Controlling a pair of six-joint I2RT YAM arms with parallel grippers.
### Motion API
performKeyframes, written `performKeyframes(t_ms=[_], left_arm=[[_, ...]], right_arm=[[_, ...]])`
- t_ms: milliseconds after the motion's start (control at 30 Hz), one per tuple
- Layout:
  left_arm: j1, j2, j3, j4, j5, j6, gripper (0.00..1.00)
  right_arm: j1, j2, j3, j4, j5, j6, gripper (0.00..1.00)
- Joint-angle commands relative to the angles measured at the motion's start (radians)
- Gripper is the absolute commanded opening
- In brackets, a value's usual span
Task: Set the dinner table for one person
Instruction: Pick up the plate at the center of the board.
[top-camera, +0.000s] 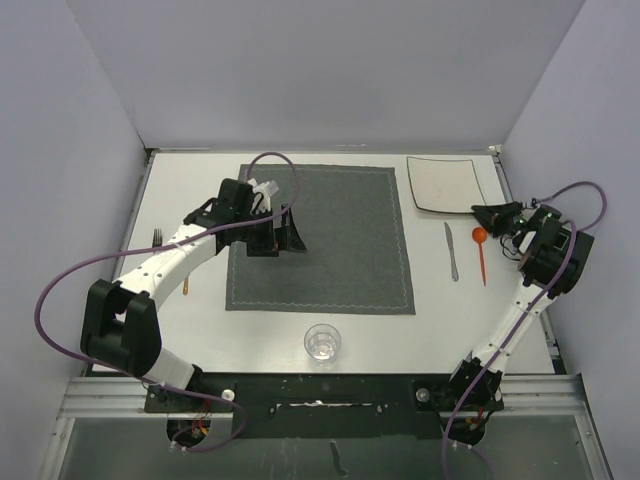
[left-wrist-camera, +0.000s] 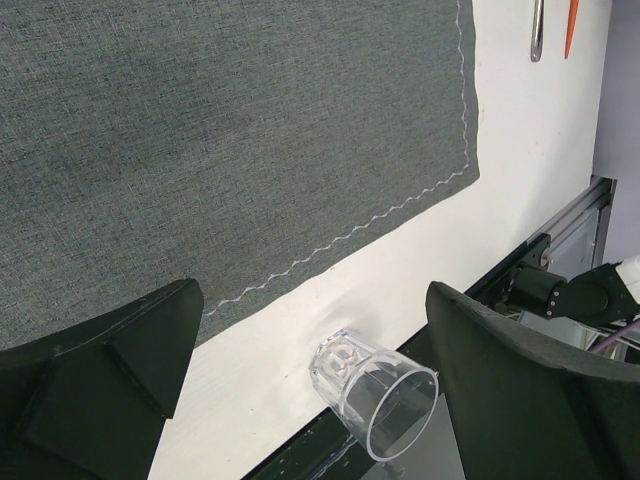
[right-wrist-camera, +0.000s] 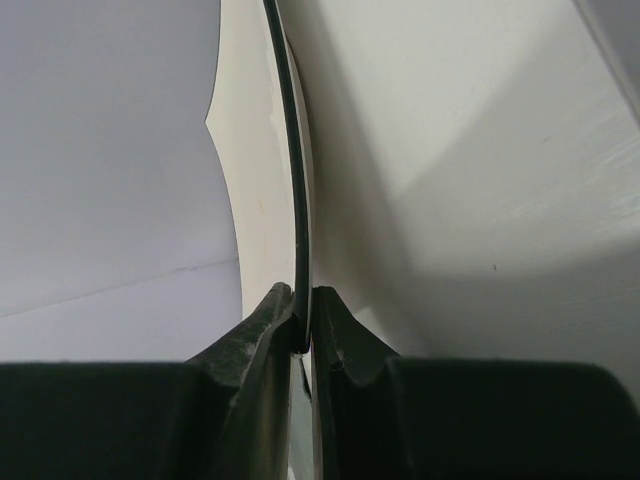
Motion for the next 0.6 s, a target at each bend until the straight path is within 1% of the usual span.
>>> performKeyframes(t_ms=[0, 567], left_arm=[[-0.005, -0.017, 0.004, 0.053, 0.027, 0.005, 0.95], [-0.007, -0.032, -0.009, 0.057, 0.031, 0.003, 0.95]], right_arm=[[-0.046, -0.117, 0.081, 0.019, 0.019, 0.147, 0.0], [-0.017, -0.187, 0.106, -0.033, 0.019, 0.135, 0.0]])
